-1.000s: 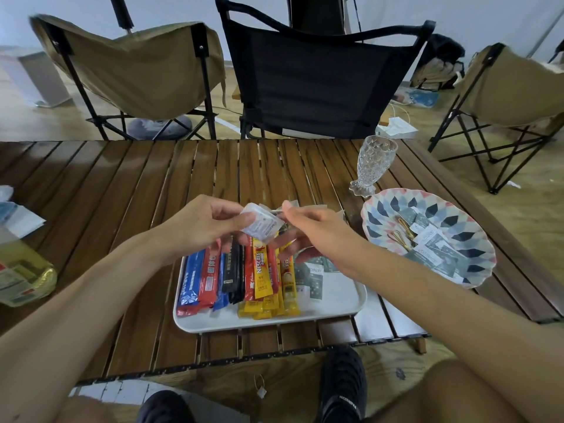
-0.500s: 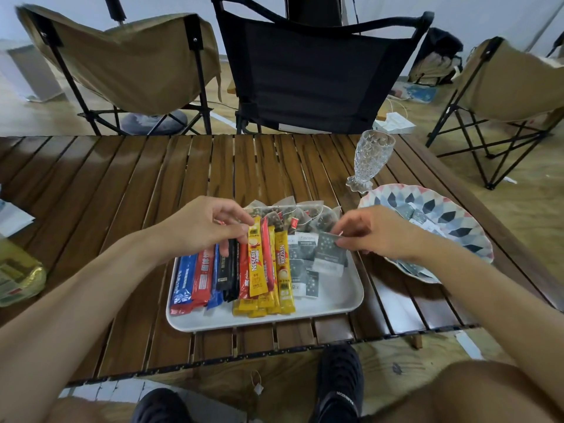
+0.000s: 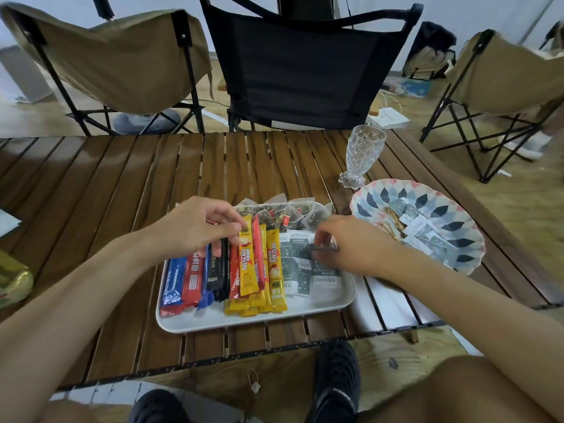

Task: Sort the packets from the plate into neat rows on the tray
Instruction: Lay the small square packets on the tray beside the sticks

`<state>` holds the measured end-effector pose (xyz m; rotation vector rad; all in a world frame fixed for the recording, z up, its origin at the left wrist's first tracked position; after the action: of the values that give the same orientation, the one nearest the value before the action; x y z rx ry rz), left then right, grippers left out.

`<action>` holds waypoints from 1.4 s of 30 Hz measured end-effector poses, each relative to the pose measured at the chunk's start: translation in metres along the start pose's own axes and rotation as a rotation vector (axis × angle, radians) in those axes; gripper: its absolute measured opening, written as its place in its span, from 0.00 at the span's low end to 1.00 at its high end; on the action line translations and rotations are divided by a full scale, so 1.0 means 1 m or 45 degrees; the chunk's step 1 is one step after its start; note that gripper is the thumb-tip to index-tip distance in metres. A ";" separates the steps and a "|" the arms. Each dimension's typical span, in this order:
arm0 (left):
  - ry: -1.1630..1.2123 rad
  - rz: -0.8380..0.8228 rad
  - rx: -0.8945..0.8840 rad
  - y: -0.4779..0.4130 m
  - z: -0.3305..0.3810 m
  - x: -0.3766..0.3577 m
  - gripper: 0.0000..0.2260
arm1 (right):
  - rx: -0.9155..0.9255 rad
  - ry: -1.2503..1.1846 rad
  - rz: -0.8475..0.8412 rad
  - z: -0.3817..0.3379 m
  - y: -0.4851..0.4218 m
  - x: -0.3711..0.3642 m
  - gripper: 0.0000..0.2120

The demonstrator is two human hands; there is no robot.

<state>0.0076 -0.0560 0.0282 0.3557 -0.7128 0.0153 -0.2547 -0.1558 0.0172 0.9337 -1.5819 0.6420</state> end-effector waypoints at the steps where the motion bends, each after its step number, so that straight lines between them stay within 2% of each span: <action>1: 0.004 -0.001 0.001 0.000 -0.001 0.000 0.06 | 0.011 -0.050 -0.005 -0.006 -0.001 -0.002 0.15; 3: 0.010 -0.003 0.002 0.001 -0.002 0.000 0.06 | 0.031 -0.065 -0.095 -0.018 -0.002 -0.010 0.23; 5: 0.010 0.001 0.002 0.001 -0.002 0.001 0.06 | 0.042 0.002 -0.194 -0.025 -0.002 -0.021 0.26; 12: 0.022 0.004 -0.009 0.004 -0.001 0.004 0.07 | 0.048 -0.151 -0.234 -0.020 -0.003 -0.024 0.21; 24: 0.010 0.011 -0.013 0.004 -0.002 0.007 0.06 | 0.031 -0.208 -0.246 -0.018 -0.004 -0.024 0.18; 28: 0.003 0.022 -0.010 -0.002 0.000 0.004 0.06 | -0.035 -0.243 -0.073 -0.008 0.002 0.001 0.11; 31: 0.000 0.031 -0.032 -0.007 0.007 -0.002 0.05 | -0.247 -0.147 0.071 0.021 0.016 0.026 0.09; 33: -0.007 0.026 -0.043 -0.010 0.013 -0.006 0.05 | -0.473 -0.045 0.048 0.050 0.030 0.034 0.16; 37: -0.019 0.009 -0.076 -0.017 0.028 -0.016 0.04 | -0.848 0.124 -0.145 0.104 0.064 0.032 0.42; 39: -0.025 0.004 -0.091 -0.021 0.034 -0.020 0.05 | -0.929 0.109 -0.193 0.116 0.076 0.030 0.47; 42: -0.027 -0.001 -0.107 -0.024 0.040 -0.024 0.05 | -0.975 0.046 -0.167 0.124 0.084 0.031 0.48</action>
<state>-0.0335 -0.0889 0.0331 0.2759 -0.7321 -0.0193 -0.3937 -0.2181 0.0273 0.4345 -1.5341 -0.0610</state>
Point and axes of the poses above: each hand's wrist, its own y-axis away from the middle knuckle, its own x-axis out of the back of the hand, z = x × y, the point moved 4 cm from there along -y, towards the middle knuckle, and after that the axes turned 12 degrees about x, right-handed, at the moved point
